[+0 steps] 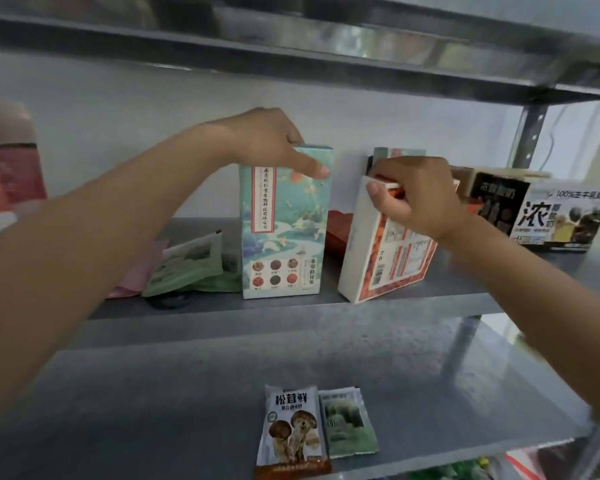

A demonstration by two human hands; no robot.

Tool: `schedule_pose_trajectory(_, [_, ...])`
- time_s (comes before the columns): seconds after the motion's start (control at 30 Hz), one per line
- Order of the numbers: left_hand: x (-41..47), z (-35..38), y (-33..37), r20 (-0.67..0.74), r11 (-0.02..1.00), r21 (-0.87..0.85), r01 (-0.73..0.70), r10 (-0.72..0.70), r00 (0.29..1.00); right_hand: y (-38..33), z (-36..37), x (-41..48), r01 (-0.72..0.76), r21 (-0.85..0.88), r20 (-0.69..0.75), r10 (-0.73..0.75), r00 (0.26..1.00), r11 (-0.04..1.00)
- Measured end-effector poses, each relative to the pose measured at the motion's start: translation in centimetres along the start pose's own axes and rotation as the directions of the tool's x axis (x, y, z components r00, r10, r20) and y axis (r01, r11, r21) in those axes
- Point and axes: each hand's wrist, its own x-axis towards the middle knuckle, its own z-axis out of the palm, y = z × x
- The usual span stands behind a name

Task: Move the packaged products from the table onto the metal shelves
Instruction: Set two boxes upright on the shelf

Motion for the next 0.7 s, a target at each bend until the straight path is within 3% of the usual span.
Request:
schedule_pose_trajectory(0.13, [1.9, 0.6, 0.9, 0.025, 0.999, 0.003, -0.051, 0.051, 0.998, 0.9, -0.8, 0.0, -0.103, 0.117, 0.192, 0.079, 0.978, 0.988])
schedule_pose_trajectory(0.2, [2.6, 1.0, 1.0, 0.026, 0.997, -0.027, -0.07, 0.07, 0.997, 1.3, -1.2, 0.0, -0.344, 0.267, 0.247, 0.281, 0.927, 0.9])
schedule_pose_trajectory(0.3, [3.4, 1.5, 1.0, 0.029, 0.995, -0.036, -0.097, 0.098, 0.995, 2.2, -0.9, -0.6, -0.669, 0.346, 0.207, 0.642, 0.738, 0.658])
schedule_pose_trajectory(0.4, [3.9, 1.8, 1.2, 0.037, 0.995, -0.033, -0.093, 0.094, 0.995, 2.3, -1.2, -0.6, -0.89, 0.275, 0.296, 0.849, 0.439, 0.364])
schedule_pose_trajectory(0.53, [4.0, 1.8, 1.4, 0.048, 0.995, -0.05, -0.089, 0.091, 0.995, 3.6, -2.4, 0.4, -0.943, 0.313, 0.367, 0.902, 0.227, 0.11])
schedule_pose_trajectory(0.6, [4.1, 1.9, 1.5, 0.058, 0.995, -0.054, -0.082, 0.085, 0.995, 4.3, -2.4, 0.4, -0.937, 0.349, 0.486, 0.854, 0.187, 0.007])
schedule_pose_trajectory(0.7, [4.4, 1.9, 1.3, 0.044, 0.995, -0.032, -0.09, 0.092, 0.995, 5.4, -2.4, -0.2, -0.948, 0.318, 0.603, 0.778, 0.174, -0.035])
